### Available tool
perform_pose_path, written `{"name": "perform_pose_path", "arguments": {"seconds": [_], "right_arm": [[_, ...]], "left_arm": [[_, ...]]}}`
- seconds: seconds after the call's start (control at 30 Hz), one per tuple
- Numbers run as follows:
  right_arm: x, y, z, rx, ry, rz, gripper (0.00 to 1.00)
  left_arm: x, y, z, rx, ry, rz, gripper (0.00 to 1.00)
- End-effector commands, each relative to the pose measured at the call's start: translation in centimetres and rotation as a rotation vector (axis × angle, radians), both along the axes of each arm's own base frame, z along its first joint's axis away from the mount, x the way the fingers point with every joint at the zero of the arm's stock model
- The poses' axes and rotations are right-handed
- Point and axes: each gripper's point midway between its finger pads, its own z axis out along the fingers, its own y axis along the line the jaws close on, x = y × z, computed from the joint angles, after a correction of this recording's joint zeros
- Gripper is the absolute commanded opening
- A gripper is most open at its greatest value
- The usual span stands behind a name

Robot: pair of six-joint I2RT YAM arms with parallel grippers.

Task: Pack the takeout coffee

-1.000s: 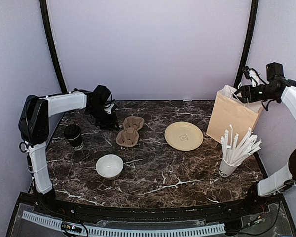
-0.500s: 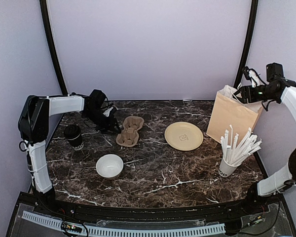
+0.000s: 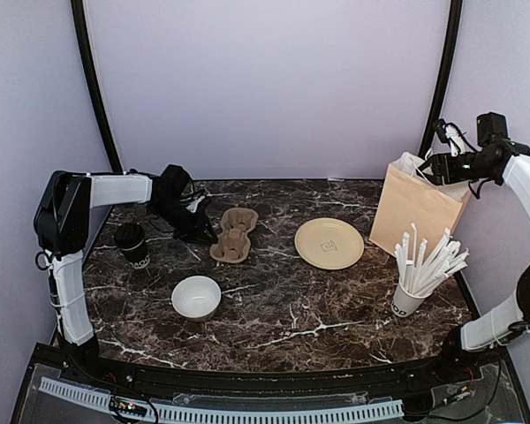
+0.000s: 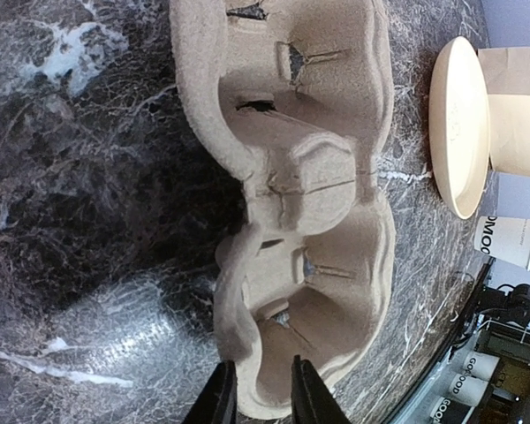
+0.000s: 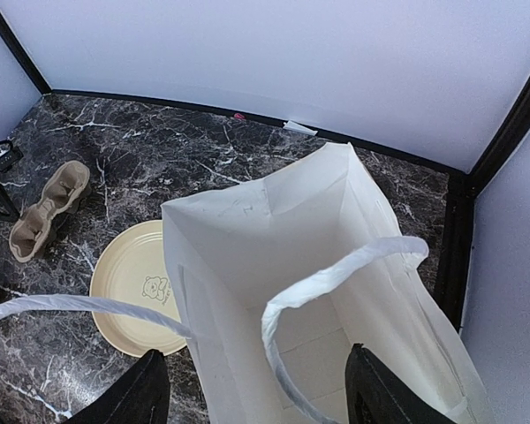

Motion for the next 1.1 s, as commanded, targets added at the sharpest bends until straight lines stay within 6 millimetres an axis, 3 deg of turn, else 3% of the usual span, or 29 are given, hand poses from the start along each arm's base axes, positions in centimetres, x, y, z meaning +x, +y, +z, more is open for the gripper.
{"name": "perform_pose_path", "arguments": {"seconds": [0.0,0.2,0.33,0.83,1.07], "right_arm": [[0.1,0.0,1.0,0.005,-0.045,-0.001,0.68],[0.0,0.0,1.0,0.005,-0.045,0.001,0.68],[0.0,0.0,0.9,0.004,-0.043,0.000,0.68],[0.3,0.0,0.8,0.008,-0.043,0.001,0.68],[0.4,0.0,0.6,0.008,-0.041,0.002,0.68]], "left_arm": [[-0.7,-0.6,0.7,-0.060,0.007,-0.021,0.24],[-0.7,-0.2,-0.3,-0.027,0.026,0.000,0.33],[-1.0,-0.2,-0.7,-0.033,0.038,0.002,0.33],[-1.2,-1.5,0.1,-0.142,0.024,-0.026,0.14],[-1.1,-1.8,-0.6,-0.160,0.048,-0.012,0.19]]}}
